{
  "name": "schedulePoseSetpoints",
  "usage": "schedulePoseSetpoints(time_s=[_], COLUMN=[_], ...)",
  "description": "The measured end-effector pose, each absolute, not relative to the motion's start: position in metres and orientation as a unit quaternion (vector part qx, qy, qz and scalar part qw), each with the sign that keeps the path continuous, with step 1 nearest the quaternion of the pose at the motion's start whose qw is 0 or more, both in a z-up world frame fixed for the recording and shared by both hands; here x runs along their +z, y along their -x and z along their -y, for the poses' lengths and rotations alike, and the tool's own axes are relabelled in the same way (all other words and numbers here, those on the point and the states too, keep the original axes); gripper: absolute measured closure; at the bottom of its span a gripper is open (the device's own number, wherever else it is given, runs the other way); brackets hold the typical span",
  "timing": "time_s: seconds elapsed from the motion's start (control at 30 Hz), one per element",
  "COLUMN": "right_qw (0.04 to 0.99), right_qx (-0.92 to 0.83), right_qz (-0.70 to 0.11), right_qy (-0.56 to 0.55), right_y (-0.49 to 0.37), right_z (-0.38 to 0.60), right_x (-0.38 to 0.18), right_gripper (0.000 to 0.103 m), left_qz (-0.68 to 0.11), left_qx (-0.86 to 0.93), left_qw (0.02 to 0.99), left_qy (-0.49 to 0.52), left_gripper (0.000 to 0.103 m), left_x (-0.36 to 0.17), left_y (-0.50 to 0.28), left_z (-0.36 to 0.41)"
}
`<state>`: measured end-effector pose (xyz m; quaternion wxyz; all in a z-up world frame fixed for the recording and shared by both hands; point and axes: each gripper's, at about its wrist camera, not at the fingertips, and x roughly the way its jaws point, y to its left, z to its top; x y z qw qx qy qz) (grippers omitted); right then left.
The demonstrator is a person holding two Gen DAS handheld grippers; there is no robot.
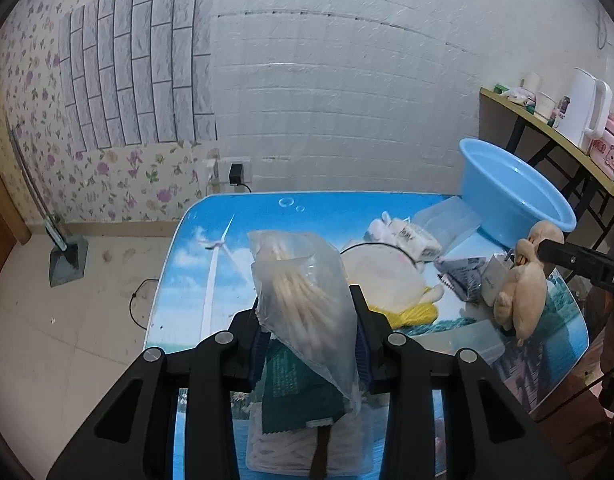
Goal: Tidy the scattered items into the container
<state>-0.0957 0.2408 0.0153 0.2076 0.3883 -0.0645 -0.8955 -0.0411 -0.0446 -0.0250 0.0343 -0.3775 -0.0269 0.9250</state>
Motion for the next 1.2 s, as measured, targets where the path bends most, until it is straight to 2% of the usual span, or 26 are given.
schedulePoseSetpoints(time_s=[0.53, 0.9, 1.07, 1.2], right_qw=[0.212, 0.261, 0.312, 0.312], right_qx=[-0.89, -0.885, -0.865, -0.863], right_qz=[0.054, 0.101, 0.174, 0.187], right_qy=[-0.401, -0.372, -0.352, -0.351], right_y=[0.086, 0.073, 0.074, 0.075], right_z=[-0.268, -0.28, -0.3, -0.31], right_x=[0.004, 0.012, 0.025, 0.026], right_gripper=[0.057, 0.058, 0.058, 0.058], left_qz=[0.001, -0.019, -0.026, -0.034], left_qx=[0.922, 0.918, 0.917, 0.914], left_qw=[0.049, 0.085, 0.105, 0.119], left_qy=[0.384, 0.386, 0.384, 0.385], left_gripper=[0.068, 0.068, 0.068, 0.068], left_x=[-0.021, -0.016, -0.013, -0.015], left_y=[0.045, 0.046, 0.044, 0.043], left_z=[0.011, -0.027, -0.045, -0.057])
